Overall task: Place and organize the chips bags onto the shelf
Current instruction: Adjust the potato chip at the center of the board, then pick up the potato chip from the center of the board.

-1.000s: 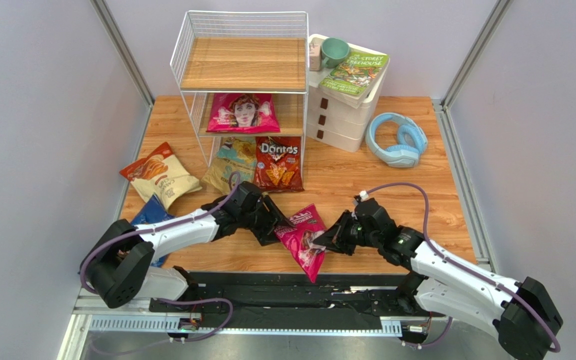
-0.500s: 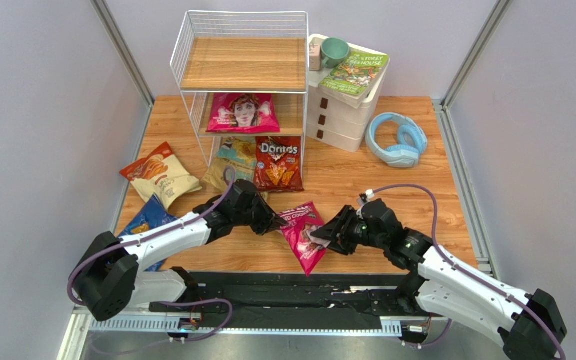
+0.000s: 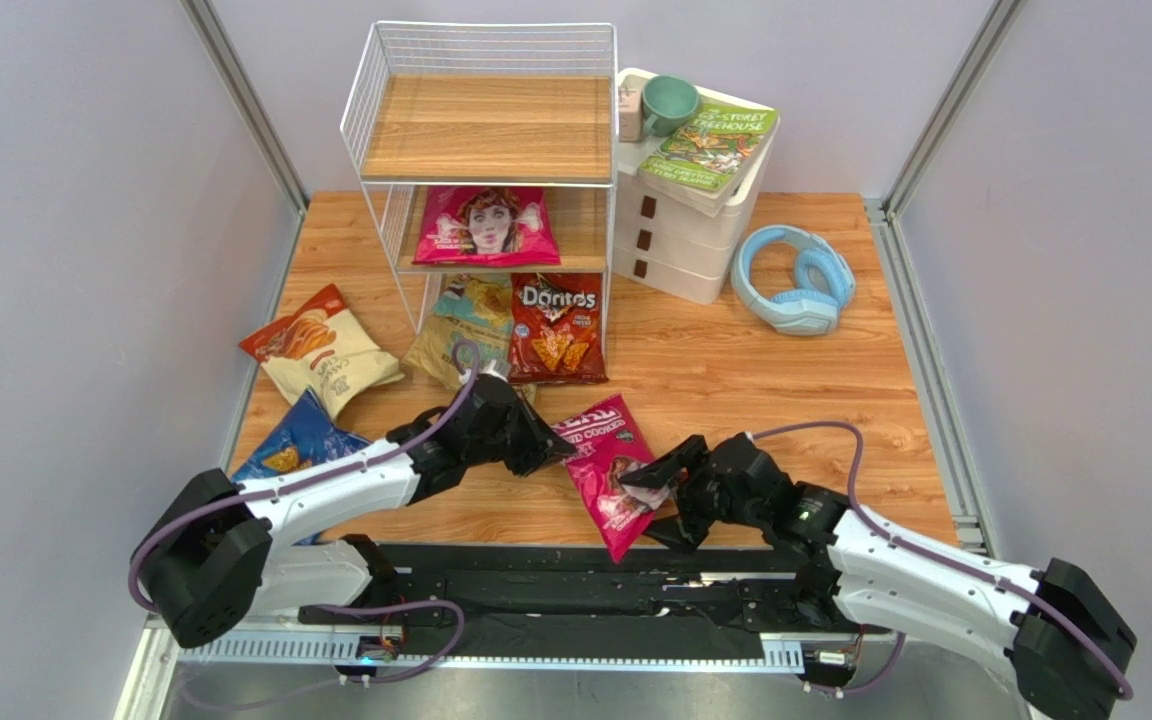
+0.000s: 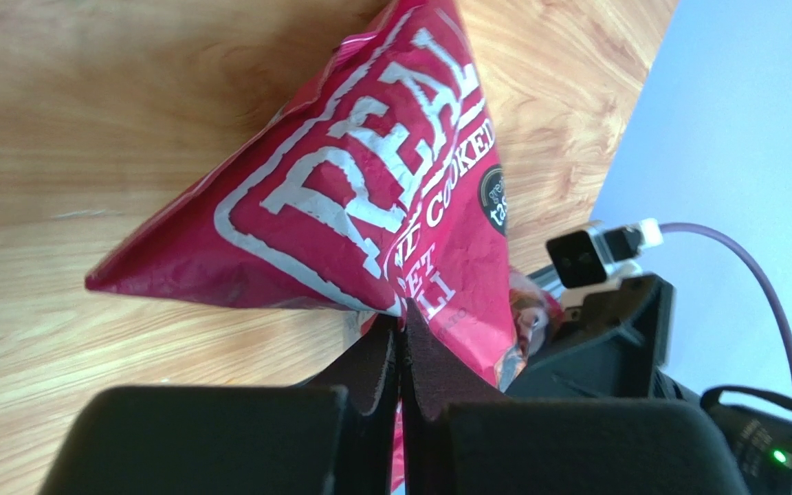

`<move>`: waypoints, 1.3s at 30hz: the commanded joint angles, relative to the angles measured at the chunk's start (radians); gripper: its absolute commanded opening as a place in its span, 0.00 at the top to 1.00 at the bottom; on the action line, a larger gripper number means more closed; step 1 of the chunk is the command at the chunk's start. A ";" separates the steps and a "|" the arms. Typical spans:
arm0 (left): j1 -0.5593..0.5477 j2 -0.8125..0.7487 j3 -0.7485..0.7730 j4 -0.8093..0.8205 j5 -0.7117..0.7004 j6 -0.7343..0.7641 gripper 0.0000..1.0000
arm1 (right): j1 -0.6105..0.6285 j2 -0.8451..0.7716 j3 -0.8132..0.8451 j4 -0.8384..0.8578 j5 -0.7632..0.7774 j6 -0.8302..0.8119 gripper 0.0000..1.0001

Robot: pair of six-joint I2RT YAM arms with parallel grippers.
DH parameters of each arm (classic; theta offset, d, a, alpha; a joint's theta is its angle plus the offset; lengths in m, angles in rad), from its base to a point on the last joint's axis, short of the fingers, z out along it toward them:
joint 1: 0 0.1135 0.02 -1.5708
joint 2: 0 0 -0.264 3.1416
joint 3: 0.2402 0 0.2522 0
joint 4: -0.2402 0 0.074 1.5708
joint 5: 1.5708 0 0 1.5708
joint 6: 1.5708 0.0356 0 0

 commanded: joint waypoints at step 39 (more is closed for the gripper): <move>-0.016 0.003 -0.086 0.083 0.156 0.075 1.00 | 0.044 0.342 0.050 0.355 0.294 -0.133 0.21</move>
